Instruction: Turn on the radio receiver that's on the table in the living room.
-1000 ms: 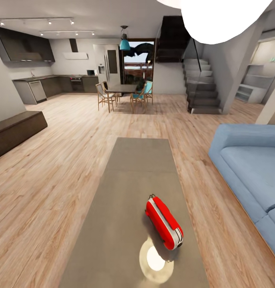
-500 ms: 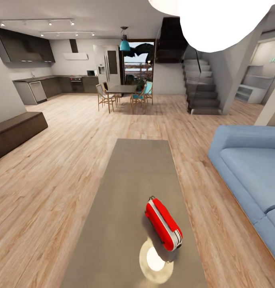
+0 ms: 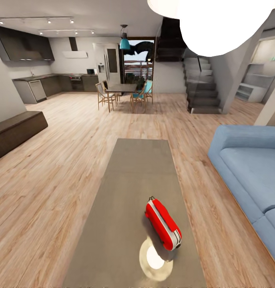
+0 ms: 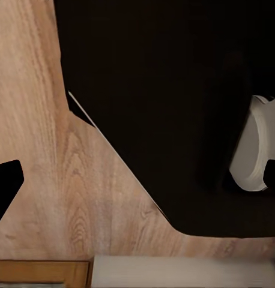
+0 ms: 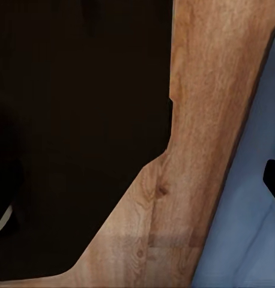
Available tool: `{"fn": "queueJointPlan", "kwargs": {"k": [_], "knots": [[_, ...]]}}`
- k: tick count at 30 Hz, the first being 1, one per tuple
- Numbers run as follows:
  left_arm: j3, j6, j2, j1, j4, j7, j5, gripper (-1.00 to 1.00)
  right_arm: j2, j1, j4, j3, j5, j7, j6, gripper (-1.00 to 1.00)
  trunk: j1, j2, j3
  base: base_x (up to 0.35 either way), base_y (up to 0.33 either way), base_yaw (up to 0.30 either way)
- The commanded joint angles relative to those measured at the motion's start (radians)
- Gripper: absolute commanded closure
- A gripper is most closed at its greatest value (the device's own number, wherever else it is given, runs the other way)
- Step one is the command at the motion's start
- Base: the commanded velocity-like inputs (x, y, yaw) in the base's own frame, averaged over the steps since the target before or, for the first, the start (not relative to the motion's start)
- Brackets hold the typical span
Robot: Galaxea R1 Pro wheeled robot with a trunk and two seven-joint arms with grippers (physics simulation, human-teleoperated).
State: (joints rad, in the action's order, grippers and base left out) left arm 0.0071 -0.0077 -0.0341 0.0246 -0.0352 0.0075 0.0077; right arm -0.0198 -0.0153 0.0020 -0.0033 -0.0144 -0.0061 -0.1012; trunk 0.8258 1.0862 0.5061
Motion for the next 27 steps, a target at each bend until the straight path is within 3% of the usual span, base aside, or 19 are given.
{"fn": "queueJointPlan", "kwargs": {"k": [1, 27], "knots": [[0.0, 0.0, 0.0, 0.0, -0.003, 0.0, 0.0, -1.0, 0.0, 0.0, 0.0, 0.0, 0.0, 0.0, 0.0, -1.0, -0.004, -0.007, -0.002, 0.0, 0.0, 0.0], [0.001, 0.003, 0.0, 0.0, -0.02, 0.0, 0.002, -1.0, 0.001, 0.0, 0.001, 0.002, 0.005, 0.002, 0.001, -1.0, -0.104, -0.189, -0.041, 0.0, 0.0, 0.0]]}}
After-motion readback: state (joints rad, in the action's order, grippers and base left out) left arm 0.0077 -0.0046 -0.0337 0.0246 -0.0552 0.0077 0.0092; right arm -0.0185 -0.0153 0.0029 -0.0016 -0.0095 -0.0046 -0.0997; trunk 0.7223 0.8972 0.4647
